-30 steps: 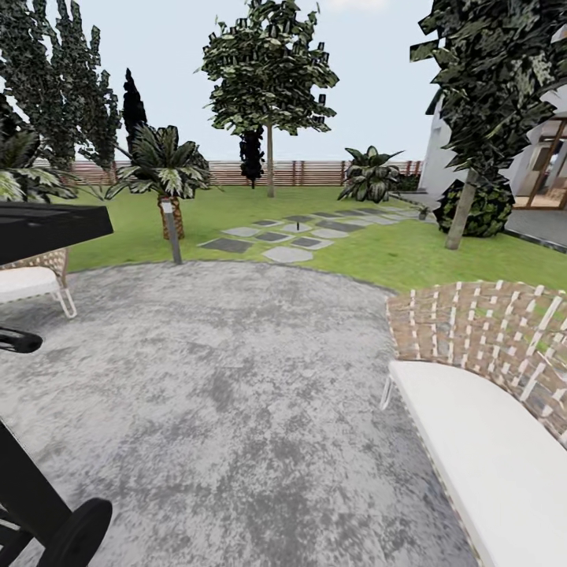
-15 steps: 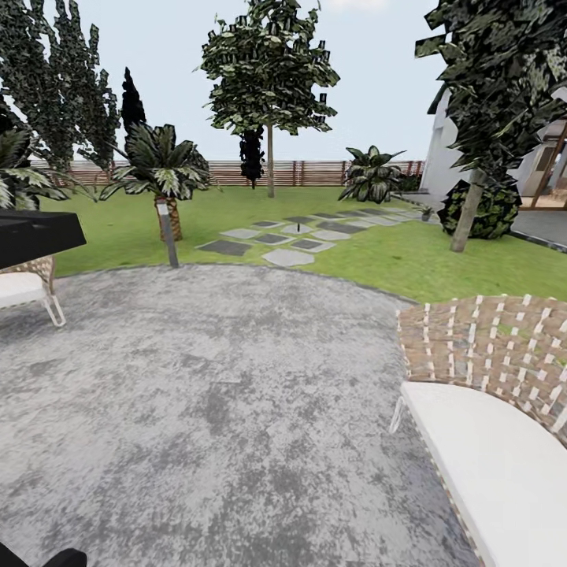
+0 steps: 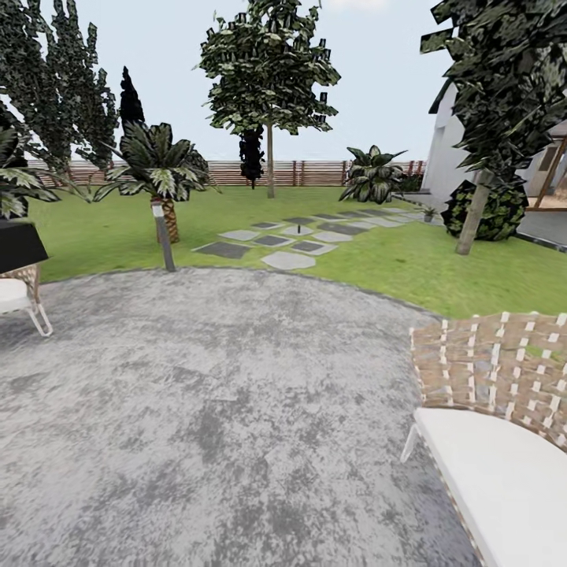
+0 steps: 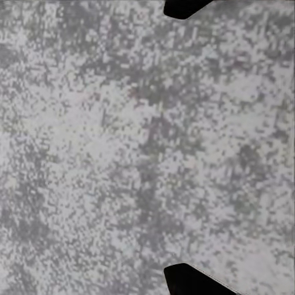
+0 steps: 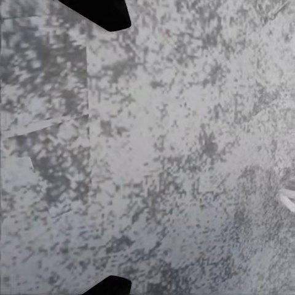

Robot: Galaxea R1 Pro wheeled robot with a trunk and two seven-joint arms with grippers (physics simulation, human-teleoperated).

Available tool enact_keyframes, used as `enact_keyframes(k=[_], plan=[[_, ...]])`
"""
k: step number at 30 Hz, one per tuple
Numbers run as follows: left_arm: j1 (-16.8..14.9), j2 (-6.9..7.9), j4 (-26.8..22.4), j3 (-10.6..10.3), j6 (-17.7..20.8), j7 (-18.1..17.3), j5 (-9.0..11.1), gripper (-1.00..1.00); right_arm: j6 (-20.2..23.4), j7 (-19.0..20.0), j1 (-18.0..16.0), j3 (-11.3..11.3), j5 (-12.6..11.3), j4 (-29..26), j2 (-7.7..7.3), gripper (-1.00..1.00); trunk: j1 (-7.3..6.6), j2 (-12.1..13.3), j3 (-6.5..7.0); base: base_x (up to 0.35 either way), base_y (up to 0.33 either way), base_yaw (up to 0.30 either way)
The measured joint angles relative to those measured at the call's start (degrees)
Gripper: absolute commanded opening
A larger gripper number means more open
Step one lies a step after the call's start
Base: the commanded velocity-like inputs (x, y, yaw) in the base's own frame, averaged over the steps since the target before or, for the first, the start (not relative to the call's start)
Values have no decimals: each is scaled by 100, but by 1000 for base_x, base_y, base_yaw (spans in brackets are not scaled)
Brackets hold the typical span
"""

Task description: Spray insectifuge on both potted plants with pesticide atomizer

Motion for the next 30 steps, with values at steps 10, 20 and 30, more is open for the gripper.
enact_keyframes(k=[10,20,30], plan=[[0,-1,0,0,0,0,0,100,-8,5,0,7,1,106,0,100,0,0,0,339,0,0],[0,-2,0,0,0,0,0,100,-9,8,0,18,9,115,0,100,0,0,0,339,0,0],[0,-9,0,0,-2,0,0,100,-9,9,0,20,8,115,0,100,0,0,0,339,0,0]])
